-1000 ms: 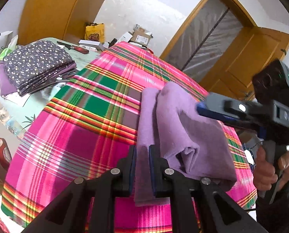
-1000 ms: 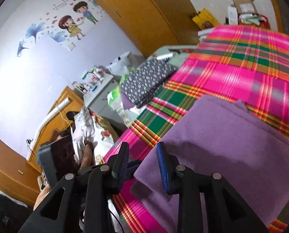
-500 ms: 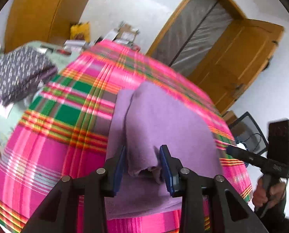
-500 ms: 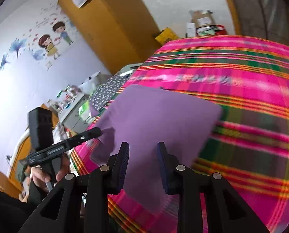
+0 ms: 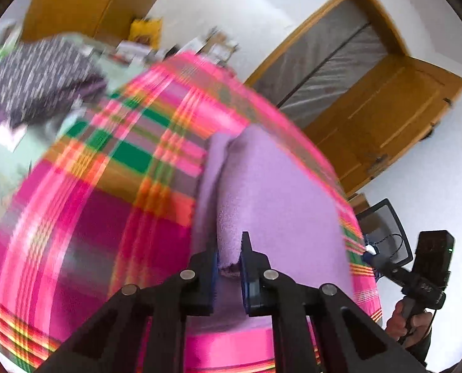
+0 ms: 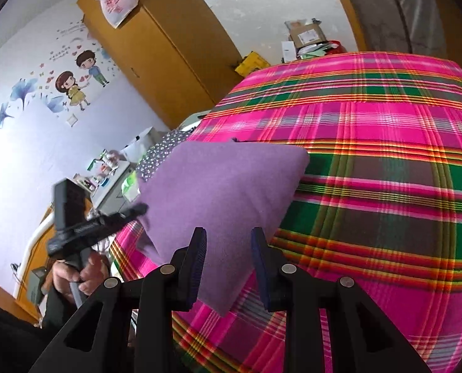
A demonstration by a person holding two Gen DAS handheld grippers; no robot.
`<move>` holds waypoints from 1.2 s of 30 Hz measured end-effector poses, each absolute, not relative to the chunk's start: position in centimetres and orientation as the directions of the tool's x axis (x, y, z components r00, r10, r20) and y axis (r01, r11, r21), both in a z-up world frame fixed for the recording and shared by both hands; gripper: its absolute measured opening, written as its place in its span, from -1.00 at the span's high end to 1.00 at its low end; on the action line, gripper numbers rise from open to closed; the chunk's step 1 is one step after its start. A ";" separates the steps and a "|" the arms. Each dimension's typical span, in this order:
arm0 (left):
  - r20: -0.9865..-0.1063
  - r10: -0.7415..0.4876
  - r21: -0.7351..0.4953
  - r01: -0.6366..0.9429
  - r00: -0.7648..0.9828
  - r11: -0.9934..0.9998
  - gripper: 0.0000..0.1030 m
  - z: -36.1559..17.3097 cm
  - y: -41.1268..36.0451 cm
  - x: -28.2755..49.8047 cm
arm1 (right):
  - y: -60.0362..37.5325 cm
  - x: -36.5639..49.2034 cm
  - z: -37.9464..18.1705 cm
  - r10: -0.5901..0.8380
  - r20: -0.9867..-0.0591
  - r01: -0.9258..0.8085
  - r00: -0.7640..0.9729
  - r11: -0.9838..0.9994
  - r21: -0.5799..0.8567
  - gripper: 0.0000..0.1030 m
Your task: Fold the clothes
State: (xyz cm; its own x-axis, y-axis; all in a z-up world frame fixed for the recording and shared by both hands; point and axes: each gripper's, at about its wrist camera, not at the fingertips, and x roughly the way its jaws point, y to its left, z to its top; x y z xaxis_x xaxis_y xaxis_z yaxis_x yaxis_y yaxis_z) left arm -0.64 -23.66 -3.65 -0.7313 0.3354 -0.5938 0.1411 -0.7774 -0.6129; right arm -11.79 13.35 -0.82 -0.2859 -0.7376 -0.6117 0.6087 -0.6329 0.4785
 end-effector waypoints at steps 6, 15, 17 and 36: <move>-0.598 0.349 -0.622 0.144 -0.721 -0.770 0.74 -4.8 -24.0 -0.5 | 12.6 -12.6 -1.2 -0.736 -0.621 0.611 -0.271 -0.630 0.479 0.41; -0.632 0.269 -0.526 0.148 -0.727 -0.837 0.69 -3.3 -23.5 0.9 | 9.8 -11.6 -0.9 -0.742 -0.622 0.722 -0.251 -0.571 0.390 0.52; -0.634 0.250 -0.509 0.151 -0.732 -0.848 0.69 -2.7 -23.5 1.1 | 8.8 -11.1 -1.3 -0.733 -0.639 0.751 -0.235 -0.554 0.359 0.56; -0.604 0.258 -0.394 0.001 -0.754 -0.919 0.69 2.0 -20.0 -7.3 | 8.8 -14.1 -1.6 -0.680 -0.650 0.694 -0.340 -0.648 0.314 0.49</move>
